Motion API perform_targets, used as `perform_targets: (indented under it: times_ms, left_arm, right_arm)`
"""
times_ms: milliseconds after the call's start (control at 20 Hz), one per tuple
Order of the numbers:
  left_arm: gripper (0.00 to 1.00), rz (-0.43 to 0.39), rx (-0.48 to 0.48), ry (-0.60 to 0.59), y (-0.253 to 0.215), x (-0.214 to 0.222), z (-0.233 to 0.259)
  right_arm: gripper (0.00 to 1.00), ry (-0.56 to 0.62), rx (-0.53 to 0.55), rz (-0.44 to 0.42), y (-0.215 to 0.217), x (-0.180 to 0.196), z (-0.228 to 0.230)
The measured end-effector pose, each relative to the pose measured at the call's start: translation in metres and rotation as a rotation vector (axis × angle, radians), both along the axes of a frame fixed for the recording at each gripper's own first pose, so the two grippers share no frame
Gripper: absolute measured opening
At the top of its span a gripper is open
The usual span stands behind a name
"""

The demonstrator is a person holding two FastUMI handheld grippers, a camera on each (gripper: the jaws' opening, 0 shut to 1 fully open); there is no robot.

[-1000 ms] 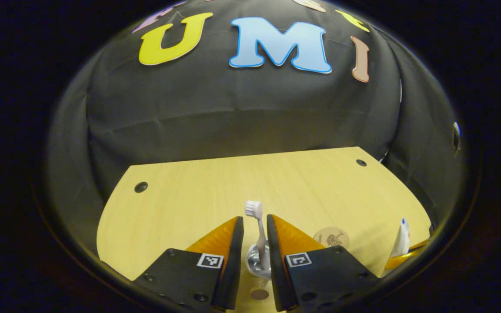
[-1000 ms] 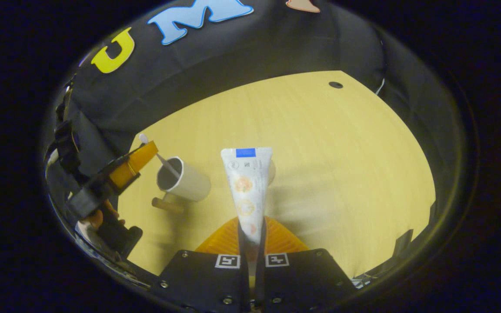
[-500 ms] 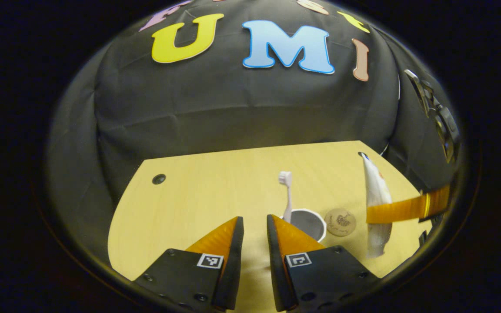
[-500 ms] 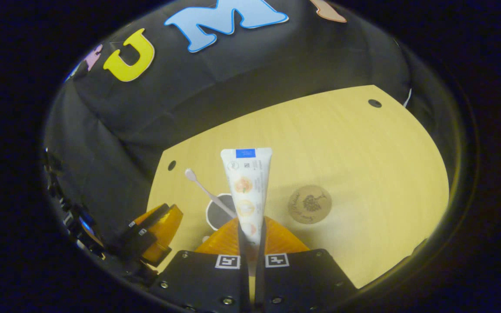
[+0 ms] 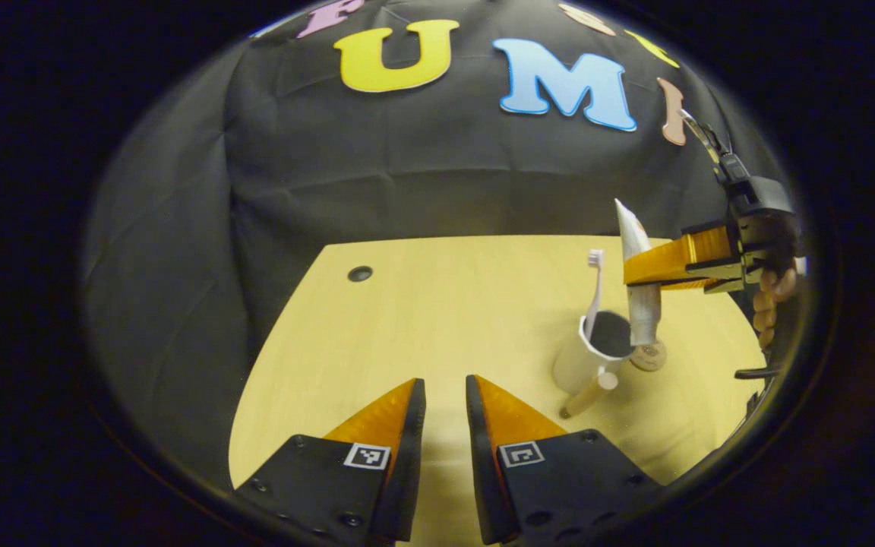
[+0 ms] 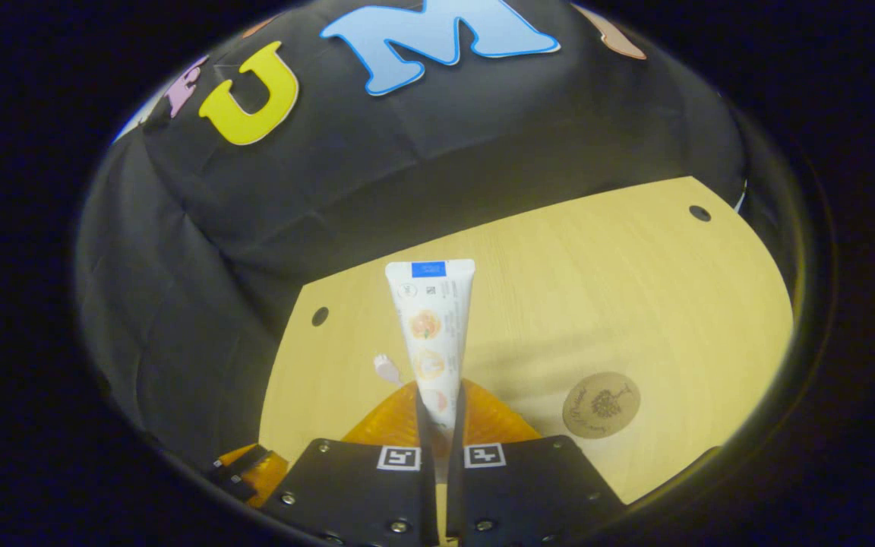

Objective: Put the toothbrush and toothpaste on the desktop into the cup, then pick up the cup and place it on the coaster on the desktop.

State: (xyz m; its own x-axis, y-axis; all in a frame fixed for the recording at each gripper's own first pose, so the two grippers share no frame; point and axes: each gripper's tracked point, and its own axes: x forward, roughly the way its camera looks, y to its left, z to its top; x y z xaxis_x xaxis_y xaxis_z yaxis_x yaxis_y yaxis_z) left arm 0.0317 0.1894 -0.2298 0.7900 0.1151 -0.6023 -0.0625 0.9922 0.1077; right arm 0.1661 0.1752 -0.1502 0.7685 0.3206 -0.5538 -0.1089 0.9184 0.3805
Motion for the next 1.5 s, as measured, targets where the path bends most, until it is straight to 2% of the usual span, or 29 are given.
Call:
perform_targets:
  times_ms: [100, 150, 300, 350, 500, 550, 600, 650, 750, 900, 950, 1000, 1150, 1200, 1250, 1400, 1500]
  left_arm:
    - [0.39, 0.044, 0.005, 0.009, 0.021, -0.016, 0.0]
    - [0.45, 0.065, 0.009, 0.016, 0.03, -0.023, -0.001]
    - [0.32, 0.112, 0.021, 0.037, 0.043, -0.039, 0.0]
    - [0.45, 0.122, 0.024, 0.042, 0.045, -0.045, 0.001]
    - [0.46, 0.136, 0.036, 0.054, 0.051, -0.055, -0.002]
    - [0.38, 0.135, 0.037, 0.054, 0.049, -0.056, -0.003]
    - [0.38, 0.132, 0.036, 0.053, 0.046, -0.058, -0.002]
    - [0.31, 0.128, 0.034, 0.05, 0.043, -0.058, -0.001]
    - [0.45, 0.118, 0.034, 0.041, 0.038, -0.052, 0.003]
    - [0.45, 0.093, 0.029, 0.034, 0.02, -0.048, 0.005]
    - [0.38, 0.086, 0.028, 0.034, 0.015, -0.047, 0.005]
    - [0.45, 0.078, 0.026, 0.034, 0.01, -0.048, 0.005]
    - [0.4, 0.048, 0.022, 0.031, -0.006, -0.04, 0.006]
    - [0.38, 0.037, 0.021, 0.03, -0.012, -0.038, 0.007]
    - [0.45, 0.026, 0.018, 0.029, -0.018, -0.035, 0.008]
    - [0.46, -0.018, 0.011, 0.021, -0.039, -0.025, 0.011]
    - [0.43, -0.052, 0.009, 0.018, -0.051, -0.013, 0.01]
  right_arm:
    - [0.06, -0.036, -0.032, 0.001, 0.005, 0.009, -0.007]
    - [0.06, -0.056, -0.049, 0.004, 0.007, 0.012, -0.011]
    - [0.07, -0.133, -0.112, 0.015, 0.011, 0.016, -0.017]
    - [0.07, -0.156, -0.129, 0.014, 0.011, 0.017, -0.021]
    - [0.06, -0.16, -0.129, 0.014, 0.014, 0.016, -0.033]
    - [0.06, -0.155, -0.119, 0.014, 0.015, 0.014, -0.038]
    - [0.07, -0.158, -0.117, 0.013, 0.015, 0.012, -0.04]
    - [0.06, -0.174, -0.123, 0.006, 0.013, 0.012, -0.038]
    - [0.07, -0.192, -0.144, 0.006, 0.011, 0.009, -0.038]
    - [0.21, -0.189, -0.138, 0.024, 0.013, 0.003, -0.038]
    - [0.21, -0.186, -0.13, 0.027, 0.011, -0.002, -0.038]
    - [0.28, -0.187, -0.121, 0.029, 0.011, -0.005, -0.038]
    - [0.44, -0.188, -0.127, 0.022, 0.004, -0.016, -0.037]
    - [0.46, -0.188, -0.123, 0.026, 0.002, -0.021, -0.036]
    - [0.44, -0.183, -0.119, 0.027, 0.001, -0.024, -0.035]
    - [0.46, -0.183, -0.106, 0.033, -0.006, -0.033, -0.032]
    - [0.68, -0.182, -0.089, 0.045, -0.007, -0.037, -0.028]
